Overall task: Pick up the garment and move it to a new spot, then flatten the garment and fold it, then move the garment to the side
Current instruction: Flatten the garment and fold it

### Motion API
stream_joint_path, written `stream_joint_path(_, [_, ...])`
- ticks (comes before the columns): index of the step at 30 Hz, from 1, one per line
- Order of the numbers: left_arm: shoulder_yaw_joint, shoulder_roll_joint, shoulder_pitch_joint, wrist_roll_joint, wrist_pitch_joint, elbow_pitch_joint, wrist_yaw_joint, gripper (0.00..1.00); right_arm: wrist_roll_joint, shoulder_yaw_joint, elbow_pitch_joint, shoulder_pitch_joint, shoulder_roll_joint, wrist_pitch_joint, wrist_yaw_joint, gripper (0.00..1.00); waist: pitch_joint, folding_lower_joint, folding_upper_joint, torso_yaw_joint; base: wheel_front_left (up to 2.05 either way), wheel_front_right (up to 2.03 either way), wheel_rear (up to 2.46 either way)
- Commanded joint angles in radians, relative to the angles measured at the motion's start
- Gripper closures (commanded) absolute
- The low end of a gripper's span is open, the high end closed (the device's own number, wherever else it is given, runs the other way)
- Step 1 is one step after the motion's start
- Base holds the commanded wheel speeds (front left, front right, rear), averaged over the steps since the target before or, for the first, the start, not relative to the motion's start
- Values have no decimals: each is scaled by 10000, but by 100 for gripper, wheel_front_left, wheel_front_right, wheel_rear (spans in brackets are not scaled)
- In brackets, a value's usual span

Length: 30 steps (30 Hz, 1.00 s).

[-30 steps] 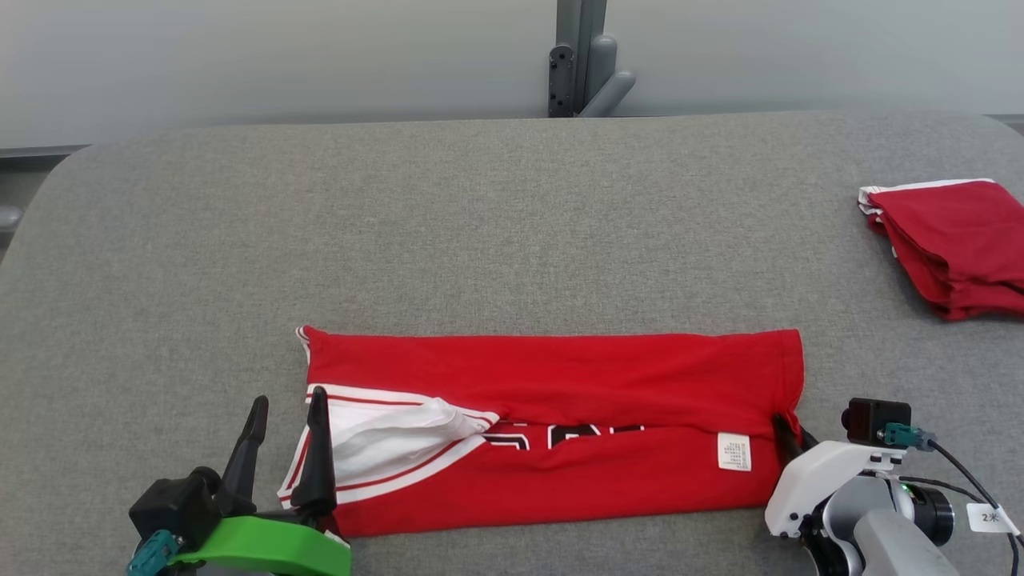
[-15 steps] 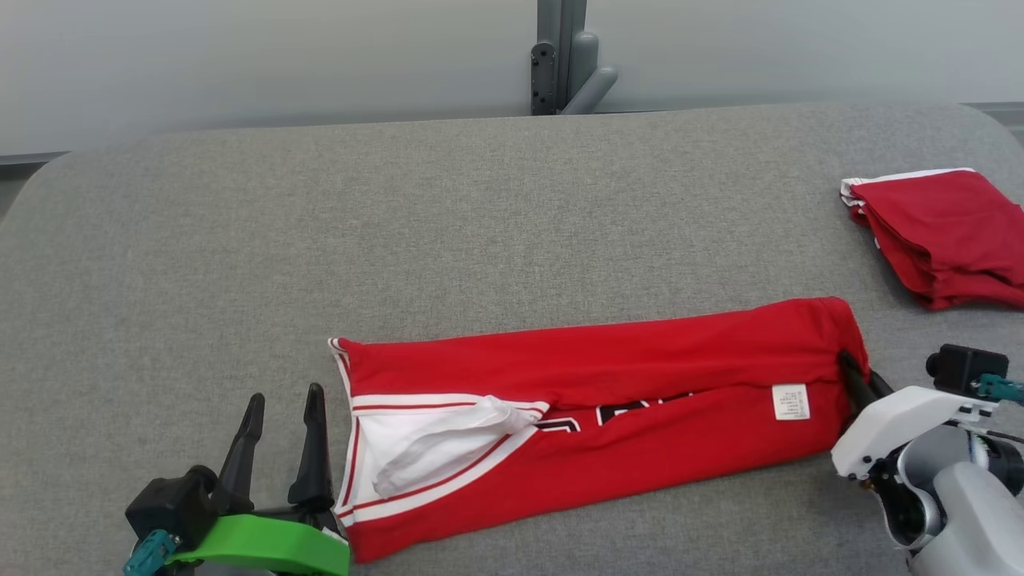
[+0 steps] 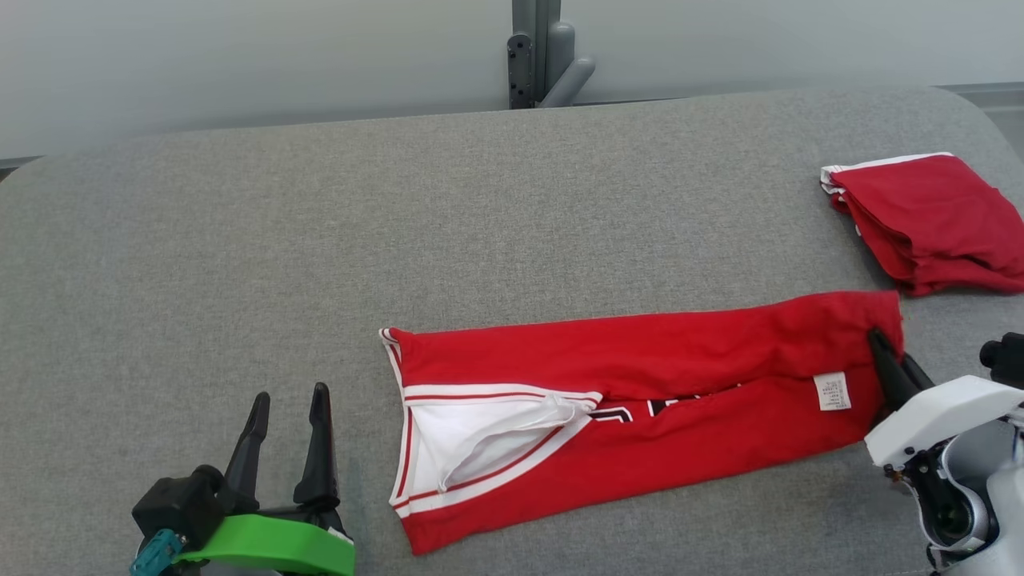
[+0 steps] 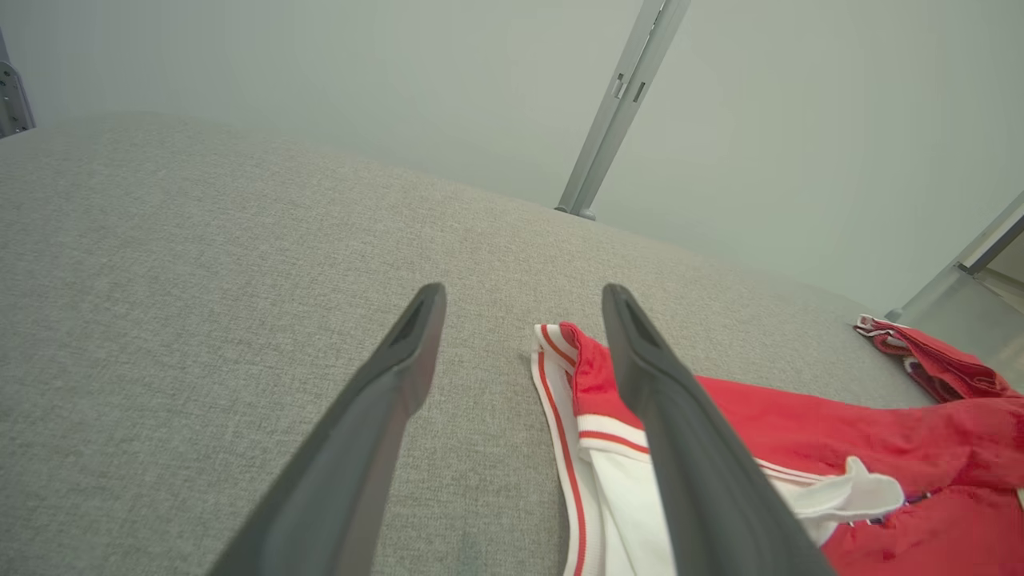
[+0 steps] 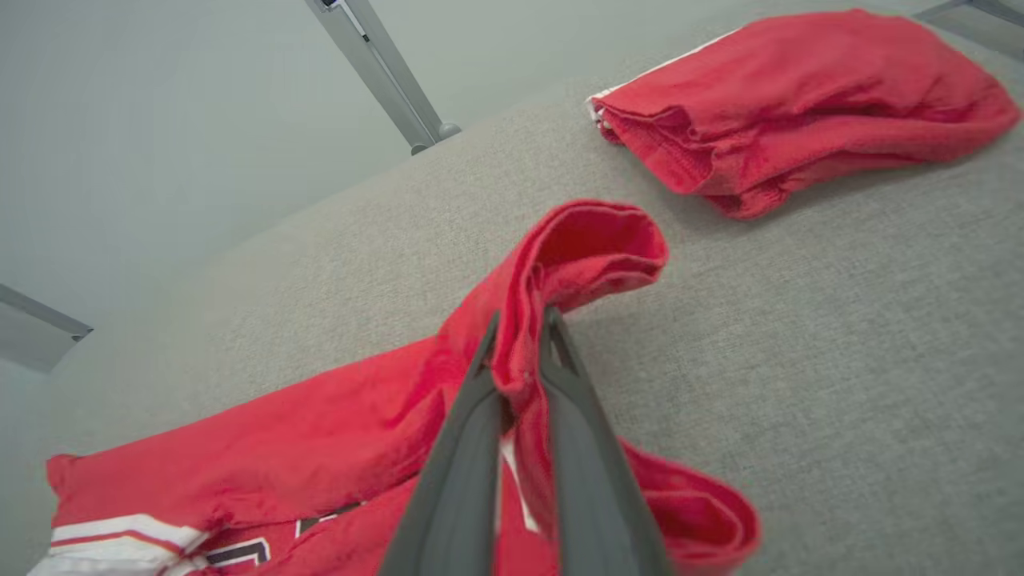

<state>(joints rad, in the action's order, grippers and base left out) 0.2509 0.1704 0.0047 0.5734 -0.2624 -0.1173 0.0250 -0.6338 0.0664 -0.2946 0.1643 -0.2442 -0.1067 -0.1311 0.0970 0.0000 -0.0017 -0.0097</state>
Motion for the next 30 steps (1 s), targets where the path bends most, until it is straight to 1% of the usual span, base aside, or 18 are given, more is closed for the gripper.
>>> stream_joint_path(1, [-21, -22, -54, -32, -26, -33, -80, 0, -191, -83, 319, -128, 93, -133, 9, 100, 7, 0, 17, 8, 0, 0, 0])
stream_joint_path(6, [3, -7, -148, -72, -26, -91, -123, 0, -706, -642, 1617, -366, 483, -681, 6, 100, 6, 0, 17, 116, 0, 0, 0])
stream_joint_path(11, [15, -25, -201, -78, -26, -131, -143, 0, -1054, -1485, 2888, -565, 716, -1169, 6, 100, -9, 0, 17, 368, 0, 0, 0])
stream_joint_path(12, [15, -25, -201, -78, -26, -131, -143, 0, -1054, -1485, 2888, -565, 716, -1169, 6, 100, -9, 0, 17, 368, 0, 0, 0])
stream_joint_path(18, [-4, -52, -235, -99, -25, -218, -197, 0, -1313, -2784, 3810, -645, 964, -1639, 6, 100, -27, 0, 17, 704, 0, 0, 0])
stream_joint_path(23, [33, -94, -291, -119, -24, -266, -259, 0, -1408, -3840, 3791, -330, 1233, -1673, 4, 100, -31, 0, 17, 982, 0, 0, 0])
stream_joint_path(30, [154, -143, -376, -138, -18, -365, -321, 0, -1418, -5177, 2887, 198, 1628, -1317, 4, 100, -19, 0, 17, 1461, 0, 0, 0])
